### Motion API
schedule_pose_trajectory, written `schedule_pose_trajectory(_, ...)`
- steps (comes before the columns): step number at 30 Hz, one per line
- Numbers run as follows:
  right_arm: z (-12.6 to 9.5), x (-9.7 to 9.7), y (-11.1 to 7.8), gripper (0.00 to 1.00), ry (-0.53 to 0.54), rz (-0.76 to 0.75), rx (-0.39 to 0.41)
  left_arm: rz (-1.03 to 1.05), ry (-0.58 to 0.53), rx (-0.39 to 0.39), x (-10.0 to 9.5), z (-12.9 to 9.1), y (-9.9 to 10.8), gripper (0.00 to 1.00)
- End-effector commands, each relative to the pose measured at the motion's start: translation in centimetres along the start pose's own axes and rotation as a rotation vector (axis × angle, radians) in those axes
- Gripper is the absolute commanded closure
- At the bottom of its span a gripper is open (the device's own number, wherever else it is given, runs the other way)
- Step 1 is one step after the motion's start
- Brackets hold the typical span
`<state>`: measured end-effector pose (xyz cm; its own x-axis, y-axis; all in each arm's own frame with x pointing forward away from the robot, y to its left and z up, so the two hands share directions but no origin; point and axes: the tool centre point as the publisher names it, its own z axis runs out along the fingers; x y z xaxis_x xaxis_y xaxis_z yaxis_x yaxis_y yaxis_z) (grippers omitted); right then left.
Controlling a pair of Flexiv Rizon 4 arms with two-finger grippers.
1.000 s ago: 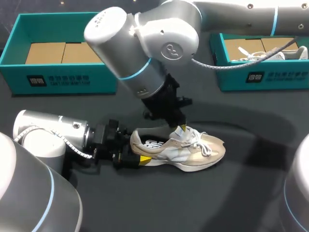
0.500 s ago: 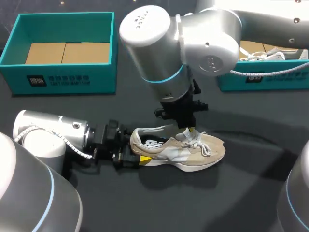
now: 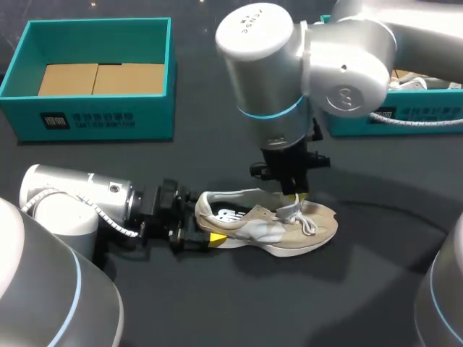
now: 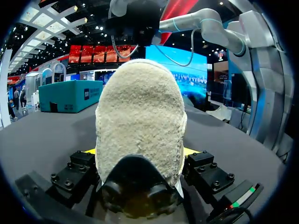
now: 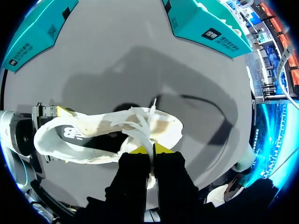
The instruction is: Take the shoe out of the shoebox, open the shoe tongue, remove and reinsert the insole, then place the shoe into the shoebox
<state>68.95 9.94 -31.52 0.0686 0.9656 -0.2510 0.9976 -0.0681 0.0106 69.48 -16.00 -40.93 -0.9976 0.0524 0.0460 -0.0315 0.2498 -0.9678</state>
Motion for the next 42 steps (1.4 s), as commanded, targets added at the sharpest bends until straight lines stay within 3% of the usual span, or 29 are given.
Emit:
schedule_pose_trajectory(1,0.8,-1.2,-0.1,1.00,0.023,-0.004,-0.015,0.000,-0.002,-0.002,0.2,0.2,0.2,1.00)
schedule_pose_trajectory(11,3.1,-2.9,-0.3,0.99,-0.016,0.025,-0.018,0.000,-0.002,-0.002,0.2,0.2,0.2,1.00)
schedule_pose_trajectory(16,4.0,-3.4,-0.2,0.59,-0.041,0.055,0.005,0.000,-0.002,-0.002,0.2,0.2,0.2,1.00)
schedule_pose_trajectory(21,4.4,-4.1,-0.2,0.51,-0.071,0.092,0.010,0.000,-0.002,-0.002,0.2,0.2,0.2,1.00)
schedule_pose_trajectory(30,5.3,-5.5,0.1,0.47,-0.121,0.152,0.038,0.000,-0.002,-0.002,0.2,0.2,0.2,1.00)
schedule_pose_trajectory(35,2.4,-6.1,0.2,0.50,-0.158,0.161,0.009,0.000,-0.002,-0.002,0.2,0.2,0.2,1.00)
schedule_pose_trajectory(42,-4.7,-5.8,0.2,0.49,-0.159,0.081,-0.091,0.000,-0.002,-0.002,0.2,0.2,0.2,1.00)
